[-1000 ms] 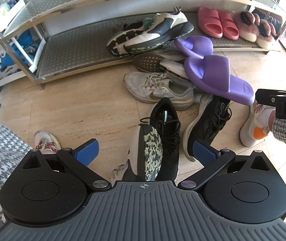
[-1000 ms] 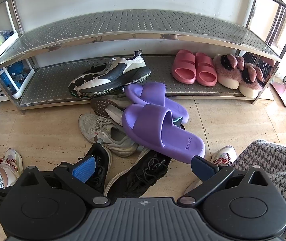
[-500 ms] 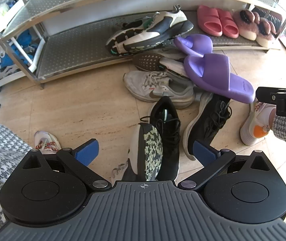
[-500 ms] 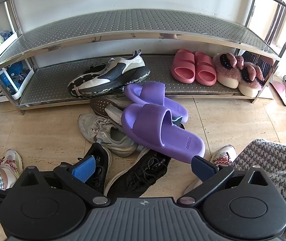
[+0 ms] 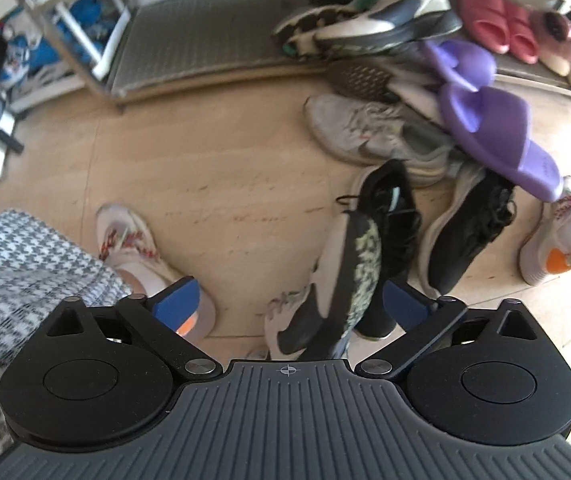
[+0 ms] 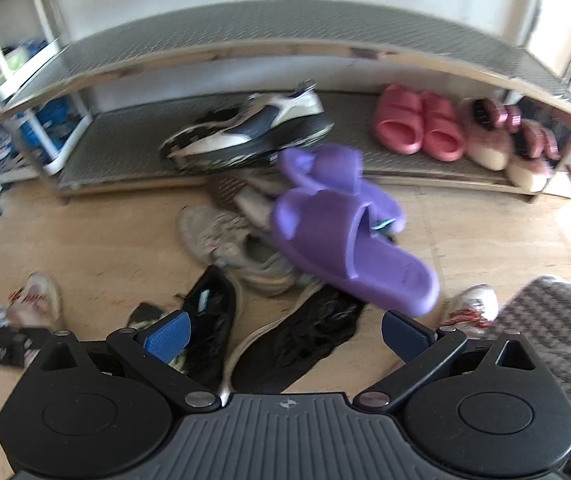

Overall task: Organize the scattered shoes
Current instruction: 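Lower the right tool onto the white-black sneaker and close on it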

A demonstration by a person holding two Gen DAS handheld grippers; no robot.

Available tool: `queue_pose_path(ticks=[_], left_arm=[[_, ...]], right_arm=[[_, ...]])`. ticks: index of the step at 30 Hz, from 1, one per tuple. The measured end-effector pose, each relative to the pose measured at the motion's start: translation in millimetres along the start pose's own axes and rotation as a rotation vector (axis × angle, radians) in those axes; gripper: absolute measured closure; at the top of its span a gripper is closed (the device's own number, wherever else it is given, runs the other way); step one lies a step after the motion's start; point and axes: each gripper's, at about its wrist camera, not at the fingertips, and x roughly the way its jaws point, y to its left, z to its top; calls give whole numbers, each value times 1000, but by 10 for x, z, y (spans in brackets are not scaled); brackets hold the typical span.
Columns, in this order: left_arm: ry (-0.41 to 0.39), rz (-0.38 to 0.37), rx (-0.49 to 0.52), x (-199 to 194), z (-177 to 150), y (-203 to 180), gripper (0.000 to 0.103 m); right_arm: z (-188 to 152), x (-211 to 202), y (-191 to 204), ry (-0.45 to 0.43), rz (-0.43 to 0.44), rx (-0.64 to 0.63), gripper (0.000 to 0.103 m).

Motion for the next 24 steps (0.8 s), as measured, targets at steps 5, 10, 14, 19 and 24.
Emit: queue_pose_path(ticks=[5, 10, 14, 19, 24], left_arm=[[61, -20, 43, 203, 78, -44, 8], [115, -33, 91, 430, 154, -113, 8], [164, -76, 56, 544, 155, -46, 8], [151, -43, 125, 583, 151, -193, 5], [177, -61, 104, 770, 258, -289, 4]], right_arm=[[152, 141, 80, 102, 65, -35, 1], [349, 334, 160, 232, 90, -135, 1], [453, 496, 315, 297, 120, -214, 8], [529, 811, 214, 366, 164, -93, 27], [739, 902, 84, 382, 194, 12, 38]])
